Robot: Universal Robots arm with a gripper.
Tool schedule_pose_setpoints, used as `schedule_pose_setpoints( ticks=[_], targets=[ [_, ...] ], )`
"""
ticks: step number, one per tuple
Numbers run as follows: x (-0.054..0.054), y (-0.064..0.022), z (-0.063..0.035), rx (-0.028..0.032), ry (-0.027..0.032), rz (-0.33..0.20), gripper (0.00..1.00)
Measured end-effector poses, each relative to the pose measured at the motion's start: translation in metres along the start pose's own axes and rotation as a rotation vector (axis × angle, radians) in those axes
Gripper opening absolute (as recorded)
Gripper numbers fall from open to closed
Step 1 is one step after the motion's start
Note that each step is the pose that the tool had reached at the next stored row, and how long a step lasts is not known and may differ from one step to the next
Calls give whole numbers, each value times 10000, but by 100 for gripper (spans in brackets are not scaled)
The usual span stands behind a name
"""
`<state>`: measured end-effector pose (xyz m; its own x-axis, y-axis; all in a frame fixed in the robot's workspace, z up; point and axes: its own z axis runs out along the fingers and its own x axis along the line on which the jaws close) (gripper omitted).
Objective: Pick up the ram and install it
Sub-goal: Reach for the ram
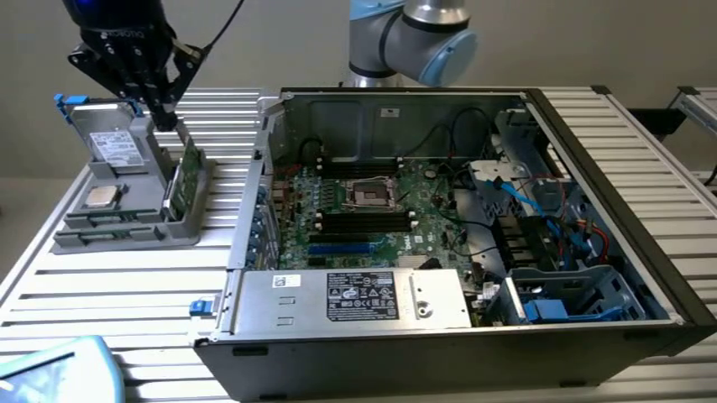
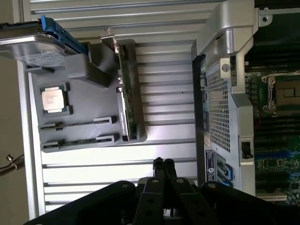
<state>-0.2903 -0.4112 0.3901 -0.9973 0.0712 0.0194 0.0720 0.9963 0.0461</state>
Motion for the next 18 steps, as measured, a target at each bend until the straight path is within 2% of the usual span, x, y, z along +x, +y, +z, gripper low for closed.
schedule_pose_setpoints(
  ticks=[2,9,13,18],
  targets=[
    [62,-11,7,3,50,2,11],
    [286,-54,28,12,173,8,11],
    [407,-84,37,15,211,7,11],
    [465,-95,50,27,290,-169,11]
  ],
)
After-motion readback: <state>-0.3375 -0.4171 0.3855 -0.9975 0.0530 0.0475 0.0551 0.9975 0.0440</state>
